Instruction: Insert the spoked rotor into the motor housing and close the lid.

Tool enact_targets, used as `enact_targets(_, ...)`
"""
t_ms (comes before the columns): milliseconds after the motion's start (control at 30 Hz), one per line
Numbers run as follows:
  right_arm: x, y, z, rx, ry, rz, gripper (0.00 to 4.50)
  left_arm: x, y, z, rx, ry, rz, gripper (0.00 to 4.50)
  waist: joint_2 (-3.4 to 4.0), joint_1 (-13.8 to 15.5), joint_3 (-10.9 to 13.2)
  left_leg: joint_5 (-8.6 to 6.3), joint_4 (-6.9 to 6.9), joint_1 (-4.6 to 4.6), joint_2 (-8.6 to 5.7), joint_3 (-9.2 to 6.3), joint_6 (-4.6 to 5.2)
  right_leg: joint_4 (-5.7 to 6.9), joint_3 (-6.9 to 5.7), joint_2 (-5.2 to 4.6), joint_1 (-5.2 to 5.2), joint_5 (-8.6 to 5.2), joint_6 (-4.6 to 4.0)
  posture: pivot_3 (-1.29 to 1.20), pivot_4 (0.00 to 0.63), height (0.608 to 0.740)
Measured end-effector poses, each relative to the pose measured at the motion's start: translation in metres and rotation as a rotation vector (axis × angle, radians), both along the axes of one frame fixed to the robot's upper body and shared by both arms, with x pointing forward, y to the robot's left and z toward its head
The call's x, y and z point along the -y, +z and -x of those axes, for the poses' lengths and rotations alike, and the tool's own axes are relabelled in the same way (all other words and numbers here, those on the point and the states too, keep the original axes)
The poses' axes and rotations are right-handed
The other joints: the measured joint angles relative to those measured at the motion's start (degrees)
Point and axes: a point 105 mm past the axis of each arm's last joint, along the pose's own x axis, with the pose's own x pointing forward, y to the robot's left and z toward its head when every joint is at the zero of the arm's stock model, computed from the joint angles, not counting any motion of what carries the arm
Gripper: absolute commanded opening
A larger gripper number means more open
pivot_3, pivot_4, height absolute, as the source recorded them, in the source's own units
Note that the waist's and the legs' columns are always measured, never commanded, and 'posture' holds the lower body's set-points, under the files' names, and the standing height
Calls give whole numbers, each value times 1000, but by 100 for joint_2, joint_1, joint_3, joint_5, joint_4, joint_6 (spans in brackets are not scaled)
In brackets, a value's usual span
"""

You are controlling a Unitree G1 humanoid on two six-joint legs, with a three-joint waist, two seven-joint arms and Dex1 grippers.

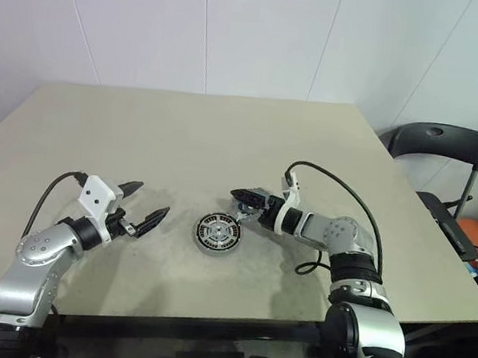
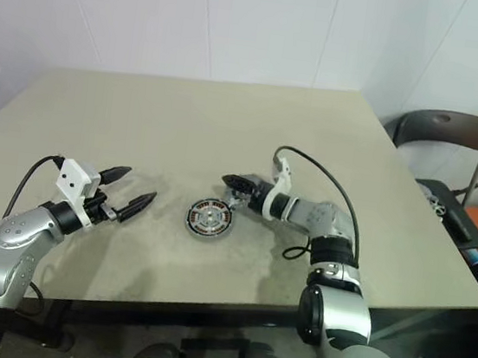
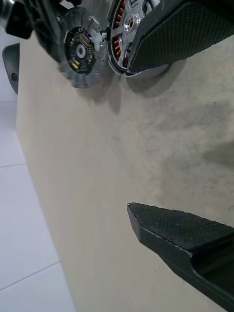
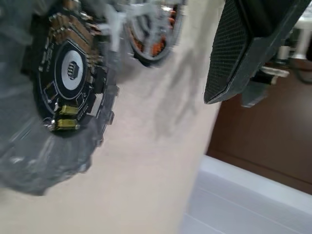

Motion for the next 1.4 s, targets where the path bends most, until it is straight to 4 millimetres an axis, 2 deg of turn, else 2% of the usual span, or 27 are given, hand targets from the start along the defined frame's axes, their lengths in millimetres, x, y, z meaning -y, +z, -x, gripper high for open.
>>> enact_targets(133,-7,25,9,60,79,-89,4301,0,1,-1,3,-1,0,4500,0,1,0,0,-1,0,1,0,0,0,0,0,-1,0,0,0,0,740)
enact_targets(267,-16,39,34,114,230,-92,4301,-1,2,-1,5,1,-4,4500,0,5,0,0,-1,-2,0,-1,1,-1,-1,-2,-1,0,0,0,0,740)
enact_targets(333,-21,46,40,140,270,-88,4301,-1,2,-1,6,1,-4,4500,0,4,0,0,-1,0,0,-1,1,0,-1,-2,-1,0,0,0,0,740)
enact_targets(667,-24,62,47,214,315,-52,4301,-1,3,-1,6,1,1,4500,0,6,0,0,-1,-1,0,-1,1,-2,-1,0,-2,0,0,0,0,740)
enact_targets(767,-25,60,48,249,336,18,4301,-2,2,-1,4,1,1,4500,0,5,0,0,-1,-1,0,0,1,-2,-1,0,-2,0,0,0,0,740)
enact_targets(833,-25,55,48,312,348,133,4301,-2,2,0,2,3,1,4500,0,4,0,0,-2,-2,0,-1,1,-4,-1,0,-2,0,0,0,0,740)
enact_targets(933,-24,39,51,387,379,281,4301,-4,1,1,-1,12,3,4500,-1,5,0,-1,-2,-2,0,0,1,-6,-2,1,-3,0,0,0,0,740)
enact_targets(1133,-34,29,50,599,419,407,4301,-8,3,3,6,29,3,4500,-2,5,0,-1,-1,0,0,0,1,-4,-2,3,-2,0,1,0,0,740)
enact_targets(1400,-43,22,39,721,449,530,4414,-12,-2,6,-9,47,4,4500,-2,9,0,-1,-1,1,0,-1,1,-4,-2,0,-3,0,0,0,0,740)
